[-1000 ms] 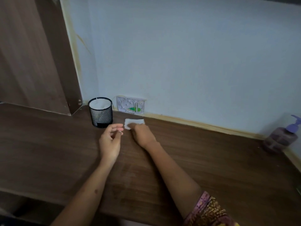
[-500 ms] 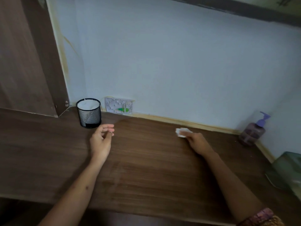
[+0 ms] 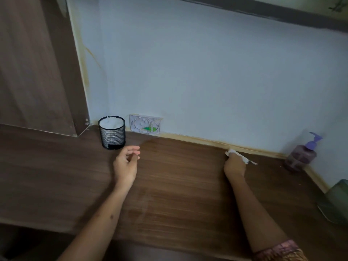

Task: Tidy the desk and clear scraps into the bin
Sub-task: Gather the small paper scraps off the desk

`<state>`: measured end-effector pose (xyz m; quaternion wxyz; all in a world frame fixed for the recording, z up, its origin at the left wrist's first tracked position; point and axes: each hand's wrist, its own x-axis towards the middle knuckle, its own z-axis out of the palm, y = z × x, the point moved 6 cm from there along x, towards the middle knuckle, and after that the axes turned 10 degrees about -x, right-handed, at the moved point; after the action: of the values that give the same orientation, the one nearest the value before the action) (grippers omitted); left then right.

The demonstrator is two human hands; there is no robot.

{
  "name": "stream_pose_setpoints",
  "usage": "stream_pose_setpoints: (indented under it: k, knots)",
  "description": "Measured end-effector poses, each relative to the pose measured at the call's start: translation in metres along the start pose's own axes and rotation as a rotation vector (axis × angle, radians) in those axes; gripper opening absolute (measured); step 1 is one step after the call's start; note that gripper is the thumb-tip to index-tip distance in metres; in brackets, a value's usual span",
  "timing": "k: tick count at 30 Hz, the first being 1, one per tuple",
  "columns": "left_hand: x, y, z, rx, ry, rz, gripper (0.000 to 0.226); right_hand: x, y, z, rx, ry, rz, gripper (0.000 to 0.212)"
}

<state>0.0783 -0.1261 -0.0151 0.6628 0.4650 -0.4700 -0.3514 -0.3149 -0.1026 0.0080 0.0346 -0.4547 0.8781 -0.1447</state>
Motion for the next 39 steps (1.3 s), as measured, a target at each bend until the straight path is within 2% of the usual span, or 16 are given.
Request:
stream_pose_setpoints:
  k: [5, 8, 11, 15, 19, 22, 25, 28, 31, 33, 35, 37, 39]
  knots:
    - [0.001, 0.000, -0.001, 0.010, 0.009, 0.005, 0.039, -0.018, -0.130, 0.040, 0.042, -0.027, -0.287, 0.035]
    - [0.000, 0.000, -0.002, 0.014, 0.020, 0.001, 0.037, -0.044, -0.200, 0.061, 0.048, -0.105, -0.545, 0.040]
    - [0.001, 0.001, -0.002, -0.001, 0.034, 0.014, 0.036, -0.080, -0.242, 0.071, 0.010, -0.152, -0.856, 0.040]
    - [0.000, 0.007, -0.005, 0.014, 0.084, 0.045, 0.029, -0.117, -0.233, 0.066, 0.030, -0.176, -1.191, 0.041]
    - [-0.001, 0.007, -0.002, 0.017, 0.064, 0.044, 0.029, -0.121, -0.177, 0.054, 0.012, -0.200, -1.307, 0.041]
    - [-0.002, 0.007, 0.000, 0.019, 0.047, 0.035, 0.030, -0.110, -0.126, 0.037, 0.045, -0.237, -1.254, 0.042]
    - [-0.002, 0.008, 0.000, 0.022, 0.046, 0.043, 0.032, -0.097, -0.079, 0.015, 0.100, -0.281, -1.111, 0.039]
    - [-0.001, 0.008, 0.000, 0.017, 0.048, 0.051, 0.031, -0.076, -0.032, -0.004, 0.280, -0.444, -0.790, 0.030]
    - [-0.002, 0.010, 0.001, 0.029, 0.044, 0.058, 0.029, -0.049, 0.014, -0.025, 0.668, -0.576, -0.407, 0.024]
    - [-0.002, 0.010, 0.002, 0.033, 0.042, 0.057, 0.028, -0.029, 0.041, -0.040, 0.922, -0.530, -0.169, 0.024]
    - [-0.002, 0.010, 0.002, 0.036, 0.040, 0.062, 0.028, -0.008, 0.068, -0.051, 1.018, -0.413, 0.008, 0.025]
    - [-0.002, 0.011, 0.001, 0.045, 0.039, 0.065, 0.028, 0.011, 0.090, -0.055, 0.875, -0.264, 0.052, 0.026]
    - [-0.002, 0.010, 0.001, 0.046, 0.041, 0.064, 0.028, 0.024, 0.106, -0.058, 0.550, -0.082, 0.067, 0.029]
